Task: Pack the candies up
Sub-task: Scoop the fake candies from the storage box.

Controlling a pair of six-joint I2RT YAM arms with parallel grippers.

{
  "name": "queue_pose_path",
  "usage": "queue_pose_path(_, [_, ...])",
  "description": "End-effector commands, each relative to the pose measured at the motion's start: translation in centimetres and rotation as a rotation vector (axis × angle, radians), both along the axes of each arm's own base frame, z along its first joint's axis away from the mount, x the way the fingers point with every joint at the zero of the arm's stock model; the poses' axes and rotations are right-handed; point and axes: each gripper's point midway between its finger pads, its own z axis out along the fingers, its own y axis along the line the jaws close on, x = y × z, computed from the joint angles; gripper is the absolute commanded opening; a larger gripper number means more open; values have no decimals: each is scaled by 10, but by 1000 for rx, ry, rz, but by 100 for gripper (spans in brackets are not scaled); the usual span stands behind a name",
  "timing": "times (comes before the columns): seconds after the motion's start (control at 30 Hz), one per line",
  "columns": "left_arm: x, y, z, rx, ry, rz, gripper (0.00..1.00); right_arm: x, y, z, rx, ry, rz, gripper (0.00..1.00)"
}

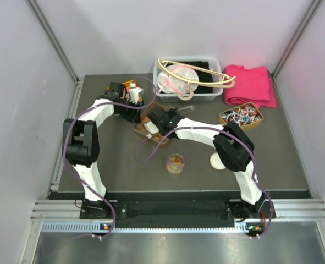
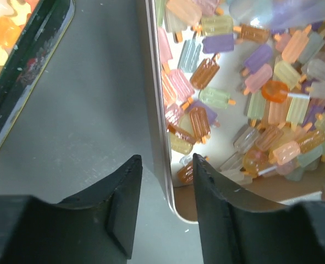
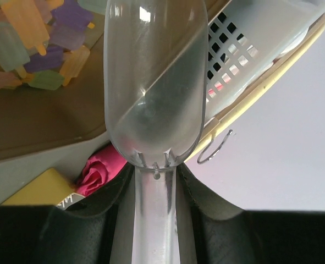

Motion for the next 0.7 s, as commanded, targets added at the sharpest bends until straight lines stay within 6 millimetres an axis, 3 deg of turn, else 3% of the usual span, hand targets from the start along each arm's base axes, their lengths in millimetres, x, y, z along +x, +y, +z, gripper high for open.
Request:
queue_pose_path(0.0, [4, -5, 6, -37, -34, -23, 43, 17, 1, 16, 1, -67, -28, 0])
queue_pose_path(0.37, [1, -6, 5, -47, -28, -28, 41, 13, 8, -8, -9, -31, 9, 0])
queue_pose_path(0.47, [1, -7, 8, -55, -34, -28, 43, 12, 9, 7, 67, -57, -17, 0])
queue_pose_path(0.5, [1, -8, 9, -58, -36, -28, 44, 12, 9, 22, 113, -84, -20, 0])
queue_pose_path(0.67, [5, -16, 24, -110, -50, -53, 57, -1, 12, 51, 330, -56, -46, 0])
